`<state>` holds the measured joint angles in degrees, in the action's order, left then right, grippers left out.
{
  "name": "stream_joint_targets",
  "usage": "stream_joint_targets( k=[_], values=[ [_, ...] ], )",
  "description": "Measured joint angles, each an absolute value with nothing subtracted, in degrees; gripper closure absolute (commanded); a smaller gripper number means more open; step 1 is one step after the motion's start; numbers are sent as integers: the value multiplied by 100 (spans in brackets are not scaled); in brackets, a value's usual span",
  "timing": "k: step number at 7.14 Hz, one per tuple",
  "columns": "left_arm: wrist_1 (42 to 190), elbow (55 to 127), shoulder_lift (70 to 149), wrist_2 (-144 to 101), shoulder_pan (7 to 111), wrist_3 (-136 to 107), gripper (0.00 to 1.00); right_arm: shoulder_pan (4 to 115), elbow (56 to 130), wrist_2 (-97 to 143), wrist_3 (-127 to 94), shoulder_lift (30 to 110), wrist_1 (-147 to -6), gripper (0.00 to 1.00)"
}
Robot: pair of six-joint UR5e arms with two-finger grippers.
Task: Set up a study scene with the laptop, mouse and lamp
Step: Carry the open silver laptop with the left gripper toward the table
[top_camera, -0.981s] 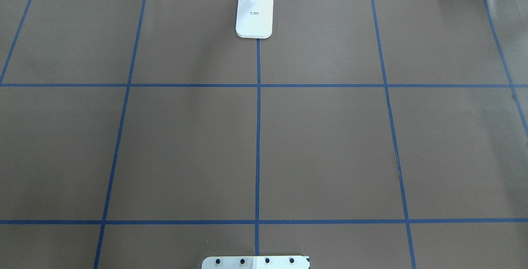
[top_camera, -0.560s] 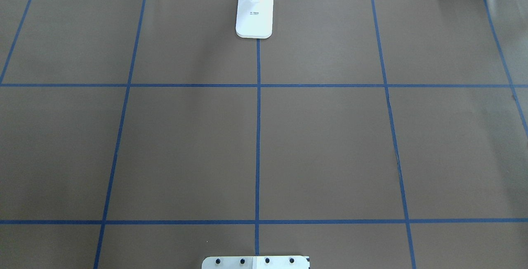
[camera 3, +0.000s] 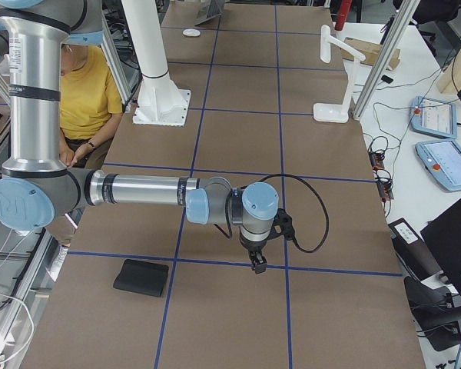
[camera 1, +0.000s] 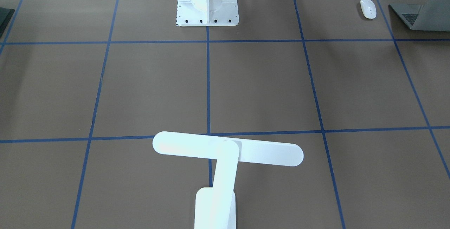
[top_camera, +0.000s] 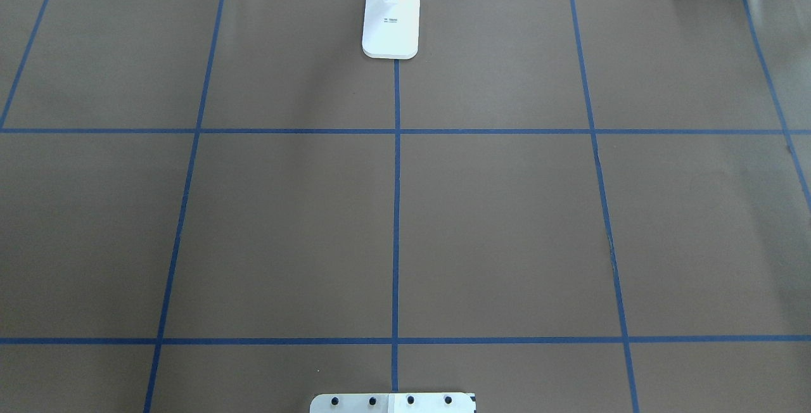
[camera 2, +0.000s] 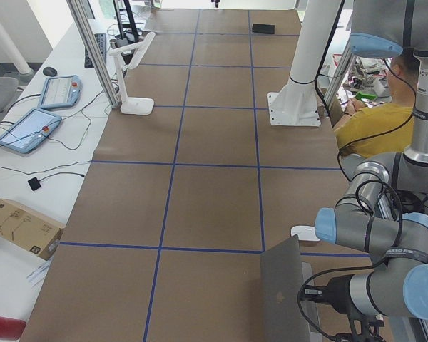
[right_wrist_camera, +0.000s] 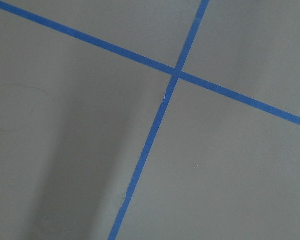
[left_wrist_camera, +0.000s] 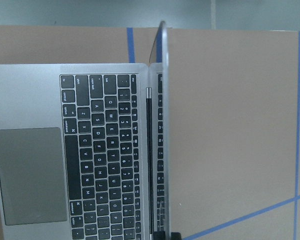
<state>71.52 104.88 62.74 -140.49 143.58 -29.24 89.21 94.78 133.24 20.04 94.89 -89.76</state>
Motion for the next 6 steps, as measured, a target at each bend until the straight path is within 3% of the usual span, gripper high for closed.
stream_joint_targets(
  k=[4,6],
  values=[
    [7182,11194,6956,-14579,13119,-4299,100,8921,9452,13324,2004,9487,-8974,0],
    [7195,11420,7672,-14801,12382,-5205,100,8921,9449,13324,2004,9484,-8974,0]
  ],
)
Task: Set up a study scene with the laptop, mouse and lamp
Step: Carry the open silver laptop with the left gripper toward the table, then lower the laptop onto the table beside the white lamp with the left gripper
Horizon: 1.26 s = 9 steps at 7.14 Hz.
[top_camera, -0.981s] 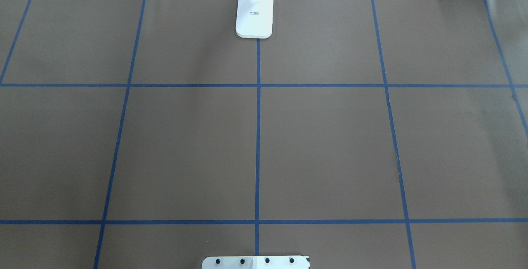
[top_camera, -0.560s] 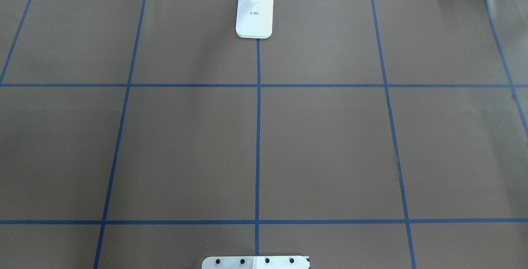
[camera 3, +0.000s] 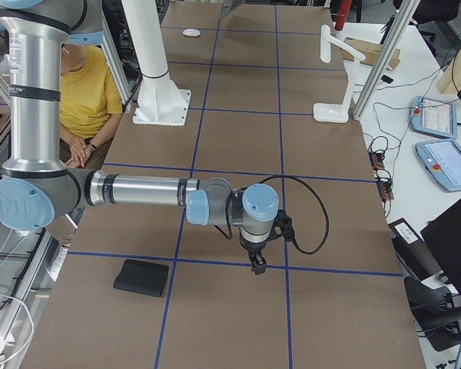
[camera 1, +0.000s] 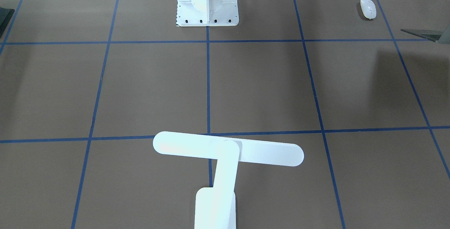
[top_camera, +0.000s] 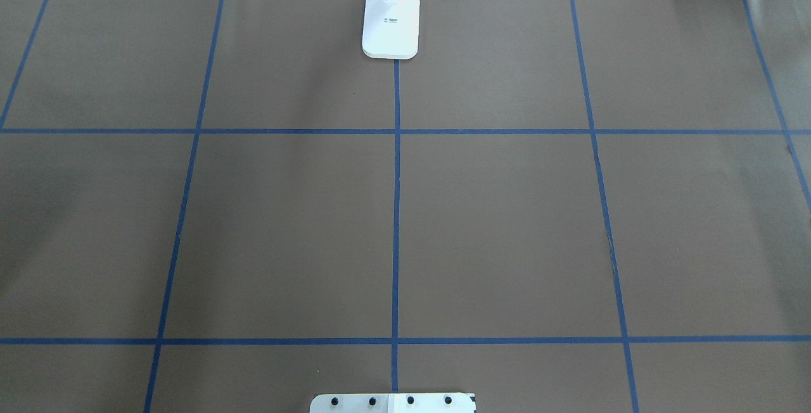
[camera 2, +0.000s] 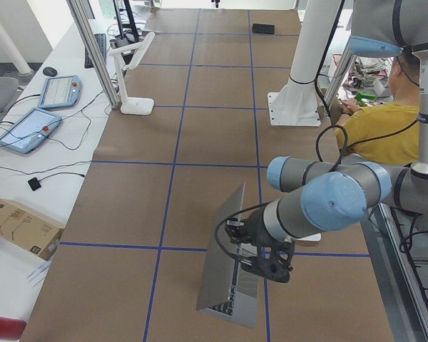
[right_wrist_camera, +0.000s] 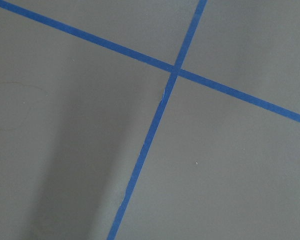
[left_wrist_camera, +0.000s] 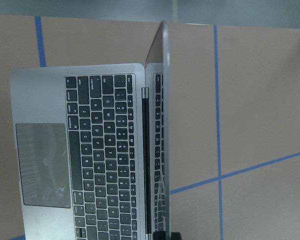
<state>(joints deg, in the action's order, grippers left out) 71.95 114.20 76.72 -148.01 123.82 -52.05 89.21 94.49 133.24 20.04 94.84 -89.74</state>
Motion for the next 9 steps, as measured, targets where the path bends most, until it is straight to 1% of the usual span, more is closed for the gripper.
stream_joint_targets(
  k=[2,3,6,7,9],
  values=[
    [7291,11457,8488,-14877,11717,-6291,100,8921,9448,13324,2004,9483,-8974,0],
    [7558,11459,8775,-14885,11370,-6976,100,8921,9448,13324,2004,9483,-8974,0],
    [9326,11461,9133,-14870,10062,-9667,100,8921,9436,13324,2004,9483,-8974,0],
    [9653,11460,9410,-14837,9609,-10432,100,8921,9421,13324,2004,9483,-8974,0],
    [9827,11455,10137,-14572,8800,-11664,100,8921,9408,13324,2004,9483,-8974,0]
  ],
)
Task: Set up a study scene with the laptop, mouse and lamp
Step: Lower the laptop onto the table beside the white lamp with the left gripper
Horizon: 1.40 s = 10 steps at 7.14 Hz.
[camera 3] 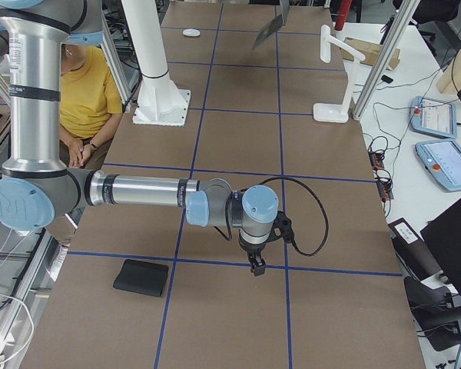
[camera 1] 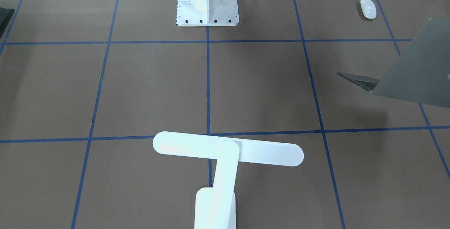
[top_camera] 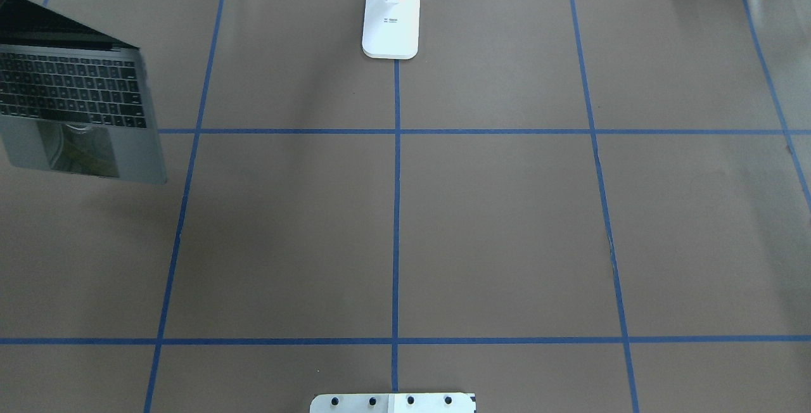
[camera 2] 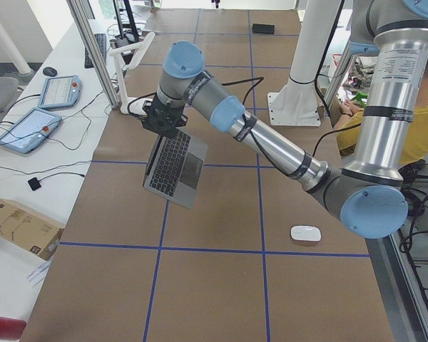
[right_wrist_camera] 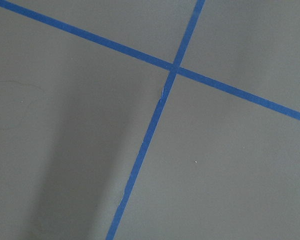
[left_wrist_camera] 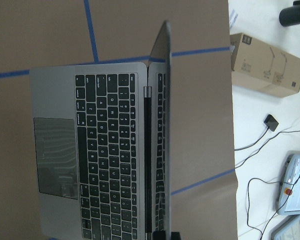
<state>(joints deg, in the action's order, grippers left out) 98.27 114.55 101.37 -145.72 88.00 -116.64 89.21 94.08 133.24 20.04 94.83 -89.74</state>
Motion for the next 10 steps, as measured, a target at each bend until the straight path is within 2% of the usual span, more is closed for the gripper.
stream_joint_targets(
  k=[4,8,10],
  values=[
    [9836,11530,11146,-13561,7083,-13568,100,8921,9405,13324,2004,9483,-8974,0],
    [9731,11793,11385,-12532,5887,-14551,100,8921,9408,13324,2004,9483,-8974,0],
    [9273,11718,11789,-11923,5379,-14662,100,8921,9402,13324,2004,9483,-8974,0]
  ],
)
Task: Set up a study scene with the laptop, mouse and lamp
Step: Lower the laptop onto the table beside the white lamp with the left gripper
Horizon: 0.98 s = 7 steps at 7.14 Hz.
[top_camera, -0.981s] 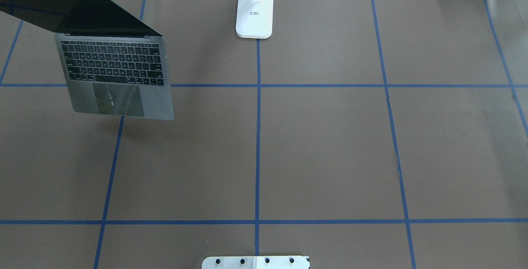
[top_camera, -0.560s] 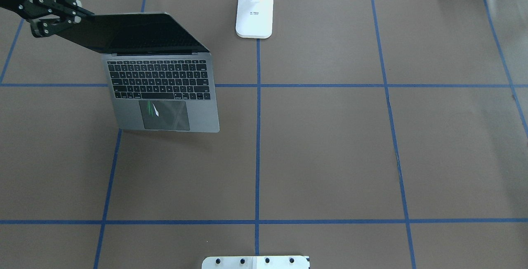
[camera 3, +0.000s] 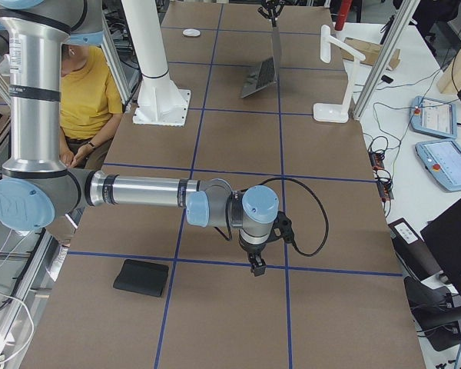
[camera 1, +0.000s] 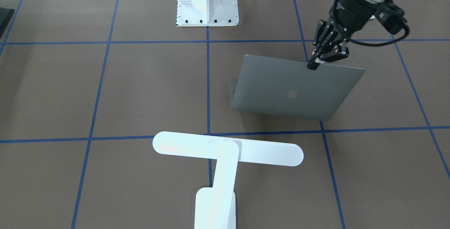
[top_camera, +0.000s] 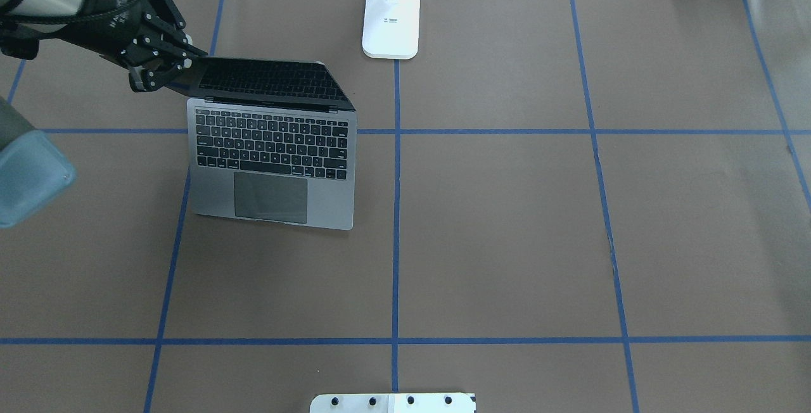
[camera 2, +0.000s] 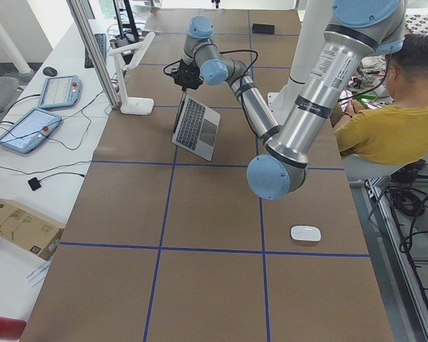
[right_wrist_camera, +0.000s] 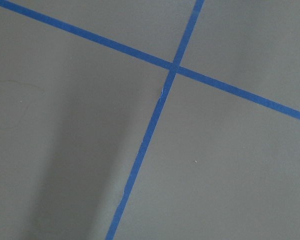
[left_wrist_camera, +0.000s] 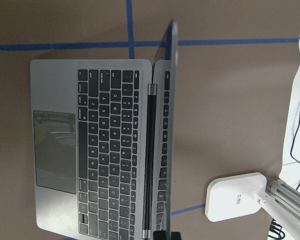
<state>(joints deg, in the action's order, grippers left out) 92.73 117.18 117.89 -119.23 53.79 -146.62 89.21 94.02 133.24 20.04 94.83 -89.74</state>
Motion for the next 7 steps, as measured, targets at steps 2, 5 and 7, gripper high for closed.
stream_joint_targets(
  k=[2,5,7],
  values=[
    [9111,11339,12144,-11560,5092,-14668,100,8921,9382,13324,2004,9484,-8974,0],
    [9172,10486,12715,-11362,5032,-14776,100,8921,9370,13324,2004,9483,-8974,0],
    [9286,9975,13054,-11341,5021,-14813,100,8921,9369,13324,2004,9484,-8974,0]
  ],
)
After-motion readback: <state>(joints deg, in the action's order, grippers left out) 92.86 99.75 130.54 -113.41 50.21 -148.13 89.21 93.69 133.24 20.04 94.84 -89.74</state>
